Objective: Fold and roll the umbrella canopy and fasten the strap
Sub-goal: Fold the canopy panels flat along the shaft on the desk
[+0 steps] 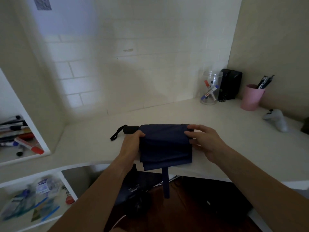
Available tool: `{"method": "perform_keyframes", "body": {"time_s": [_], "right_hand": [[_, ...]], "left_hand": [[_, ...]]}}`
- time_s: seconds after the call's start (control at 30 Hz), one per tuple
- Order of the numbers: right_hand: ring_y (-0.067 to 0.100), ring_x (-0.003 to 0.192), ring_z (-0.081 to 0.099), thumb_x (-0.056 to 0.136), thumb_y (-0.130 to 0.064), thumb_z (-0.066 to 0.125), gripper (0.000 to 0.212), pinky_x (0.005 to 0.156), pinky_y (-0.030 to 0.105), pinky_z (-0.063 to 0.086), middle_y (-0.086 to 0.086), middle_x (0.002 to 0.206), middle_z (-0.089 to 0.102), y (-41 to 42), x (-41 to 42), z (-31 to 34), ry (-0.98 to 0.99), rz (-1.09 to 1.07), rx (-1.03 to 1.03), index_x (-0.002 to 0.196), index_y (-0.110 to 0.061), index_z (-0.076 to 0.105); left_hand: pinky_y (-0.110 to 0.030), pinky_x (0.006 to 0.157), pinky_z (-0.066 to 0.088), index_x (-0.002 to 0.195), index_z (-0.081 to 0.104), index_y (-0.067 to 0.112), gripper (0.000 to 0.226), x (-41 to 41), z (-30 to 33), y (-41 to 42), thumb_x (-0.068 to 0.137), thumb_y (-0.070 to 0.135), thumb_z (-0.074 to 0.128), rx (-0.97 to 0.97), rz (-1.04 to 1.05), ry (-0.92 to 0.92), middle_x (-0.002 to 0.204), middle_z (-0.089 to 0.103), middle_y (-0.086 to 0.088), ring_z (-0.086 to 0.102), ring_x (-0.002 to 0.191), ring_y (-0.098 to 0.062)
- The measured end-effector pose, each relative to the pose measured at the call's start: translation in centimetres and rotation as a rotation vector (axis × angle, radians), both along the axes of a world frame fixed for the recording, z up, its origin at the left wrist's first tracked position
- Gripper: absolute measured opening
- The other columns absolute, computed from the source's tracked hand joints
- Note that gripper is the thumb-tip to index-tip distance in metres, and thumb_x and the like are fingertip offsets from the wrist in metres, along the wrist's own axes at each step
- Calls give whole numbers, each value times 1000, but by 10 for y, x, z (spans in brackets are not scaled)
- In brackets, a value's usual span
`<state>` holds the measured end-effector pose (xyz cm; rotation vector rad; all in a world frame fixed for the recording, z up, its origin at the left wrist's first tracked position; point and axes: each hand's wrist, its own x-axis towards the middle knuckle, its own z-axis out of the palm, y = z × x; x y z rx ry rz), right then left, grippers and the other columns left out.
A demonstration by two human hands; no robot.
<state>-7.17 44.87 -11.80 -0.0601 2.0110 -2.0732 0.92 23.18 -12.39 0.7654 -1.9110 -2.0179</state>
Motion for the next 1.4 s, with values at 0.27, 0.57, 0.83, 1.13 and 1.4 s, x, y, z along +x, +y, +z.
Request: {"method": "perform_keyframes", "body": {"time_s": [0.27,0.57,0.83,1.13,1.4], "right_hand": [[21,83,62,91,-11,68,12,74,34,51,10,95,69,3,13,-9,154,50,-52,101,-11,72],[27,98,73,83,-15,78,29,91,37,56,15,101,77,14,22,-24,232,196,26,111,-21,70],[46,98,66,76,-32,83,30,92,58,50,32,98,69,22,22,-31,368,298,172,104,-30,71],[36,81,68,73,-25,88,38,81,50,53,22,85,70,31,22,-35,489,388,374,105,-33,70],[9,56,40,81,-23,81,32,59,26,29,-6,55,42,29,15,-31,438,390,387,112,-25,72]], "left_hand": [[-38,73,49,87,70,13,21,4,1,2,85,34,70,14,-19,1,84,72,-2,65,79,-23],[-37,73,51,94,73,10,19,7,-4,-10,85,26,70,-63,-114,-33,89,74,-9,67,82,-24],[-22,66,53,89,79,15,24,15,-8,-21,91,38,71,-279,-322,-3,81,80,4,75,74,-10],[-36,91,57,87,80,11,31,25,-14,-35,91,41,71,-572,-539,-67,89,80,-1,75,87,-18],[-38,94,56,83,81,12,49,23,-23,-43,85,59,69,-749,-539,-19,102,77,8,71,94,-3]]}}
